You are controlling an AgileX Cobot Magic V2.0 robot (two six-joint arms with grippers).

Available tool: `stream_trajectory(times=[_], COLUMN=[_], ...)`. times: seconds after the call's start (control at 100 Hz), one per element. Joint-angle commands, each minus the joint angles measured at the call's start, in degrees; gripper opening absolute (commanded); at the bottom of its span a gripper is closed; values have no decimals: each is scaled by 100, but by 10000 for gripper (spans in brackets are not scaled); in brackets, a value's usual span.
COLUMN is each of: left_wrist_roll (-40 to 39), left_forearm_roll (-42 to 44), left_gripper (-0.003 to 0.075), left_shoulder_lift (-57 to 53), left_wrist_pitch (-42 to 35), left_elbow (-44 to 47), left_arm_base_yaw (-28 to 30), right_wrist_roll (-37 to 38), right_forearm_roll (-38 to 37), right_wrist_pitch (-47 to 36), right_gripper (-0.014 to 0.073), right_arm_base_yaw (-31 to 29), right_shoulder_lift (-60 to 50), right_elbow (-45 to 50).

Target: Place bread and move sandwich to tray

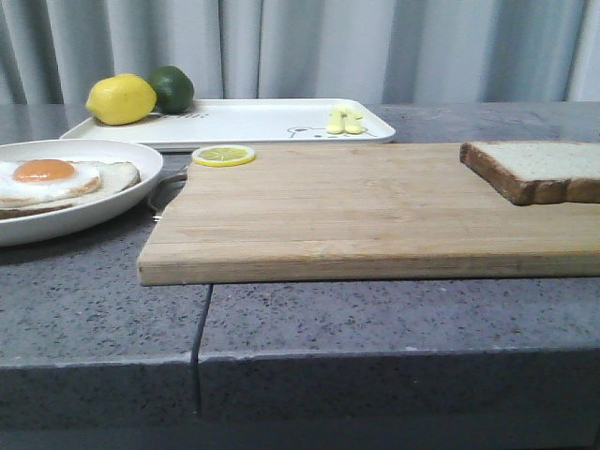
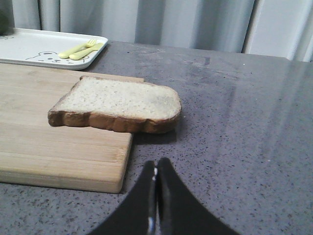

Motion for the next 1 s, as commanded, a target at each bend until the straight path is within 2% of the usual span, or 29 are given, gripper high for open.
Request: stream_trajectory(times=[0.0,0.99], left_wrist_roll=[-40,-40], left_forearm_roll=[-35,-149], left_gripper=[-19,-19], left_shoulder_lift=[-193,-193], left_wrist_pitch=[-509,-646], left_elbow=[83,83], left_arm_base_yaw=[-12,-12], right_wrist_roll=[-1,-1], right_forearm_roll=[-47,-47], right_wrist_pitch=[-488,-583], right_gripper=[-67,-67], right_arm_base_yaw=[-34,-34], right_shoulder_lift=[-115,-115], right_elbow=[-4,-11])
